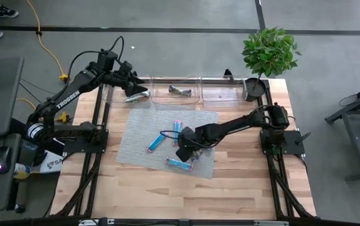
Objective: Pick and place Granola Bars by type
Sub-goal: Put the blue granola bar into the middle transparent bin
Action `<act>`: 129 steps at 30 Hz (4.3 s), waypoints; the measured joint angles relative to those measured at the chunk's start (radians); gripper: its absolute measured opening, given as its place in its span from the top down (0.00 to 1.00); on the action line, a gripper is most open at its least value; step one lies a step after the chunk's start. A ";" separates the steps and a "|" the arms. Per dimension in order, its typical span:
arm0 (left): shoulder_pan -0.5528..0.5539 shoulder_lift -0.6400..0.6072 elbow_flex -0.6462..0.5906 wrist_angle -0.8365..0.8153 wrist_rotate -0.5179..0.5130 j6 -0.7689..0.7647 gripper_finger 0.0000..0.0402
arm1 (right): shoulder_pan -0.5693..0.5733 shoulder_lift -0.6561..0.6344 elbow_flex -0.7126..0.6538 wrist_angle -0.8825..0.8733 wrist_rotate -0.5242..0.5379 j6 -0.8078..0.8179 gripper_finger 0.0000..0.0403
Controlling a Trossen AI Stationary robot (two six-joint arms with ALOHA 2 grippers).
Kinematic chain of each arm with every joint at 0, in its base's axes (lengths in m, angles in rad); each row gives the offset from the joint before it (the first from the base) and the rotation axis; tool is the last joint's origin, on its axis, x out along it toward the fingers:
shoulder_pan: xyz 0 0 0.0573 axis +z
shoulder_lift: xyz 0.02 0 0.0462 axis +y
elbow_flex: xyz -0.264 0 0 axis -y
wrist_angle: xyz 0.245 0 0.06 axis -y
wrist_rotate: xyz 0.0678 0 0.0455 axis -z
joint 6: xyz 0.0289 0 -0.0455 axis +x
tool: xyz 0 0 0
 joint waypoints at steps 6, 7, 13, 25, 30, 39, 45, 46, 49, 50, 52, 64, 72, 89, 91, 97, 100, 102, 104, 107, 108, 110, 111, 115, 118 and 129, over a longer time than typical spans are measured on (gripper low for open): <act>0.000 0.000 0.000 0.000 0.011 0.000 0.11 | -0.012 0.000 0.000 -0.013 -0.027 -0.054 0.62; 0.000 0.000 0.000 0.000 0.010 0.000 0.11 | -0.016 0.000 0.000 -0.009 -0.037 -0.065 0.62; 0.000 0.000 0.000 0.000 0.010 0.000 0.11 | -0.036 -0.001 -0.042 0.047 -0.049 -0.039 0.62; 0.000 0.000 0.000 0.001 0.001 0.009 0.11 | -0.036 -0.008 -0.150 0.172 -0.051 0.046 0.62; 0.000 0.000 0.000 0.002 0.000 0.008 0.11 | -0.049 -0.006 -0.151 0.175 -0.076 0.072 0.66; 0.000 0.000 0.000 0.002 0.000 0.006 0.11 | -0.049 -0.003 -0.101 0.168 -0.106 0.008 0.90; 0.000 0.000 0.000 0.002 -0.001 0.001 0.11 | -0.052 -0.002 -0.008 0.145 -0.133 -0.067 0.99; 0.000 0.000 0.000 0.002 -0.001 0.001 0.11 | -0.055 -0.002 0.015 0.125 -0.130 -0.078 0.99; 0.000 0.000 0.000 0.002 -0.001 0.001 0.11 | -0.072 -0.002 0.101 0.059 -0.099 -0.132 0.98; 0.000 0.000 0.000 0.002 -0.001 0.001 0.11 | -0.083 -0.002 0.132 0.037 -0.080 -0.156 0.98; 0.000 0.000 0.000 0.002 -0.001 0.001 0.11 | -0.107 -0.002 0.200 -0.015 -0.040 -0.213 0.97; 0.000 0.000 0.000 0.002 -0.001 0.001 0.11 | -0.443 -0.005 0.473 -0.178 0.175 -0.539 0.97; 0.000 0.000 0.000 0.002 -0.001 0.002 0.11 | -0.619 -0.002 0.340 -0.073 -0.036 -0.561 0.89; 0.000 0.000 0.000 0.006 0.000 0.001 0.11 | -0.590 -0.001 0.239 0.264 -0.704 -0.591 0.82; 0.000 0.000 0.000 0.005 0.000 0.001 0.11 | -0.554 -0.002 0.245 0.220 -0.792 -0.584 0.82; 0.000 0.000 0.000 0.005 0.000 0.007 0.11 | -0.404 -0.002 0.245 -0.080 -0.796 -0.647 0.82; 0.000 0.000 0.000 0.005 -0.001 0.009 0.11 | -0.341 -0.002 0.244 -0.264 -0.698 -0.680 0.82; 0.000 0.000 0.000 0.005 0.000 0.009 0.11 | -0.312 -0.002 0.244 -0.375 -0.611 -0.680 0.82; 0.000 0.000 0.000 0.005 0.000 0.010 0.11 | -0.285 -0.002 0.243 -0.468 -0.515 -0.667 0.82; 0.000 0.000 0.000 0.005 0.001 0.011 0.11 | -0.258 -0.002 0.237 -0.549 -0.392 -0.642 0.80; 0.000 0.000 0.000 0.005 0.001 0.011 0.11 | -0.252 -0.002 0.232 -0.561 -0.359 -0.627 0.79; 0.000 0.000 0.000 0.005 0.001 0.012 0.11 | -0.246 -0.002 0.220 -0.570 -0.319 -0.600 0.75; 0.000 0.000 0.000 0.005 0.001 0.012 0.11 | -0.244 -0.002 0.219 -0.569 -0.304 -0.583 0.72; 0.000 0.000 0.000 0.005 0.006 0.012 0.11 | -0.244 -0.002 0.214 -0.537 -0.292 -0.503 0.62; 0.000 0.000 0.000 0.004 0.012 0.016 0.11 | -0.243 -0.002 0.214 -0.521 -0.271 -0.450 0.56; 0.000 0.000 0.000 0.000 0.019 0.035 0.11 | -0.238 -0.002 0.187 -0.458 -0.161 -0.292 0.50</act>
